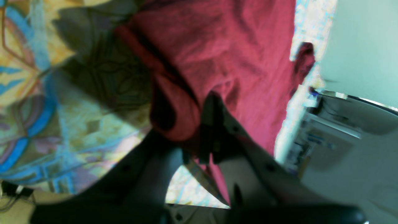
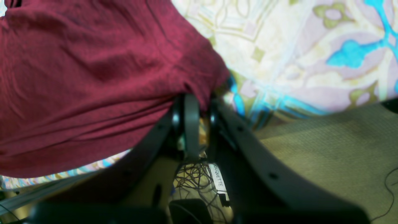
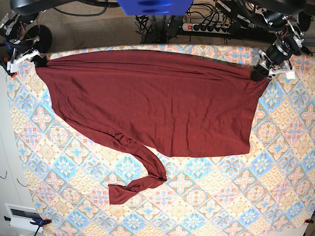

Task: Layout the t-shirt on the table in an organized manner, then fold the t-shirt properly
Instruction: 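Drag the held edge with both grippers away from the shirt body, smoothing it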

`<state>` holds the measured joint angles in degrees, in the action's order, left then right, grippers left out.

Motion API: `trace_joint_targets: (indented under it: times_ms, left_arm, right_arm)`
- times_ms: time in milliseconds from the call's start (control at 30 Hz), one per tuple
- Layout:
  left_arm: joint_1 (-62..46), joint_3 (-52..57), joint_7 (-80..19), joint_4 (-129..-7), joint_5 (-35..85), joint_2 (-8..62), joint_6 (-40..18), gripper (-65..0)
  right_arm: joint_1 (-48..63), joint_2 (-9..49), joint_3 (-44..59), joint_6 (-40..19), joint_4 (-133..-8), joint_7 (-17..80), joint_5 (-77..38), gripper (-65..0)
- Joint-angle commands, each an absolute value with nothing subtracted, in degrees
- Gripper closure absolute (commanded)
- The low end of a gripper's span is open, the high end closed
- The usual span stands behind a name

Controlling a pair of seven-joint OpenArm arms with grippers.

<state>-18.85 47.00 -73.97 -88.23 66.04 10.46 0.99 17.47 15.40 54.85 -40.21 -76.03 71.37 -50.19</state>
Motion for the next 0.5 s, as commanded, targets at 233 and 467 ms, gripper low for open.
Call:
trace_joint_targets:
  times_ms: [233, 467]
  left_arm:
    - [-17.36, 46.29, -73.19, -89.19, 63.34, 10.51, 0.84, -13.5]
    - [-17.80, 46.37, -76.79, -89.36, 63.60, 10.95, 0.75, -27.7]
  right_arm:
    - [17.63, 16.92, 55.60, -40.00, -76.97, 70.02, -49.36, -13.0]
    - [18.68, 16.92, 55.60, -40.00, -77.05, 69.93, -49.36, -13.8]
